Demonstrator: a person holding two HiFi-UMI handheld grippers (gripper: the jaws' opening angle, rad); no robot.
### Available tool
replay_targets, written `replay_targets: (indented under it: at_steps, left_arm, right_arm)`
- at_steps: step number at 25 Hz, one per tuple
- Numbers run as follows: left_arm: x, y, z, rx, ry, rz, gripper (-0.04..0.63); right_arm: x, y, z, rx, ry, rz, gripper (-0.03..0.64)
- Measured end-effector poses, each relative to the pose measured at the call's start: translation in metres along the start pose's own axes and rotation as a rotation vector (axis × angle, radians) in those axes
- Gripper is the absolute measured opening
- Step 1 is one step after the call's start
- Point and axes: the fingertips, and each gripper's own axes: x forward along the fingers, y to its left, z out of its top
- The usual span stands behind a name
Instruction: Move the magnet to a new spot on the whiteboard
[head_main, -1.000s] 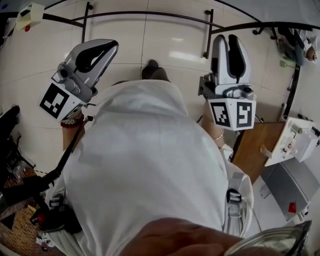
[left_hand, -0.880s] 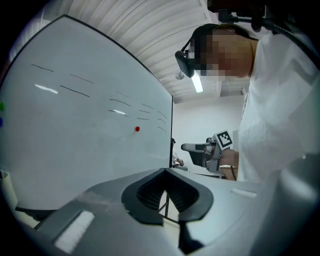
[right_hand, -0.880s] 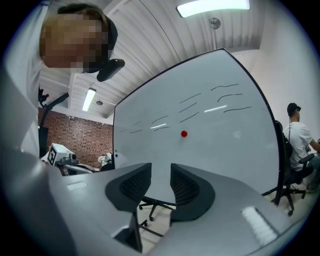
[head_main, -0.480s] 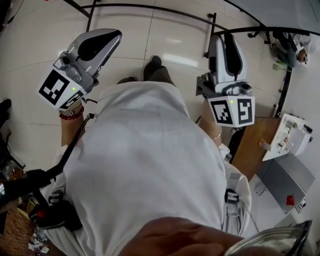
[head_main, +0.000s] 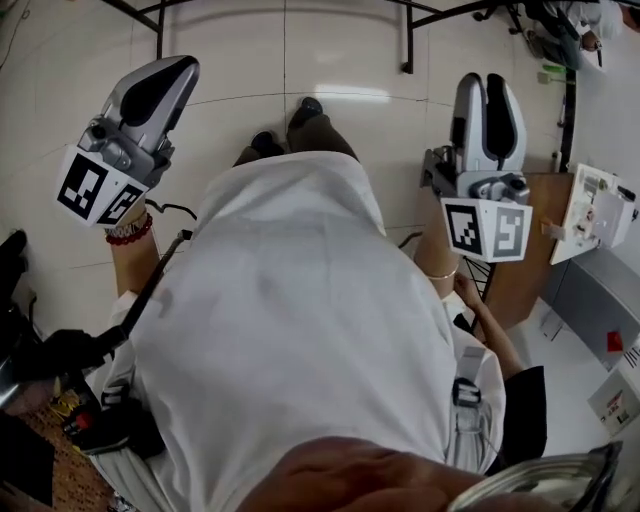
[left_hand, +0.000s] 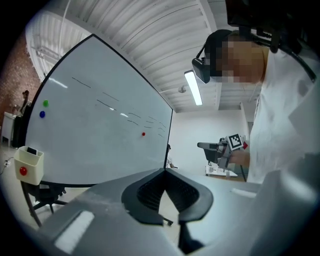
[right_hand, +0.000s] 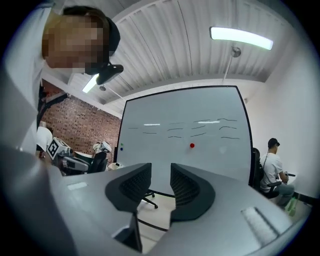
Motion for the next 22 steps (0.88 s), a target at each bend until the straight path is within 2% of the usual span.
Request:
replay_targets:
  at_steps: [4, 8, 11, 13, 18, 20, 22]
  left_arm:
    - [0.007, -0.034, -0.005, 0.026, 0.043, -0.058, 0.005]
    - [0.027, -0.054, -0.003, 0.076, 0.081, -0.103, 0.005]
    - [0.052, -0.064, 0.009, 0.071, 0.064, -0.109, 0.005]
    - [0.070, -0.077, 0.017, 0.068, 0.024, -0.117, 0.005]
    - [0.092, -0.092, 0.028, 0.056, -0.099, -0.025, 0.005]
    - [0.085, -0.100, 0.023, 0.049, -0.098, -0.001, 0.005]
    - [0.075, -0.101, 0.015, 0.052, -0.061, 0.028, 0.005]
  right_arm:
    - [-0.006, 0.025, -0.011, 0.020, 0.014, 0.064, 0.123]
    - [-0.002, 0.052, -0.016, 0.059, -0.005, 0.197, 0.124]
    - [-0.010, 0.059, -0.019, 0.066, 0.009, 0.272, 0.124]
    - [-0.019, 0.049, -0.020, 0.047, 0.015, 0.282, 0.123]
    - [-0.031, 0.012, -0.038, 0.056, 0.049, 0.250, 0.123]
    - [-0.039, 0.009, -0.040, 0.060, 0.049, 0.266, 0.123]
    - [-0.042, 0.013, -0.036, 0.055, 0.032, 0.288, 0.123]
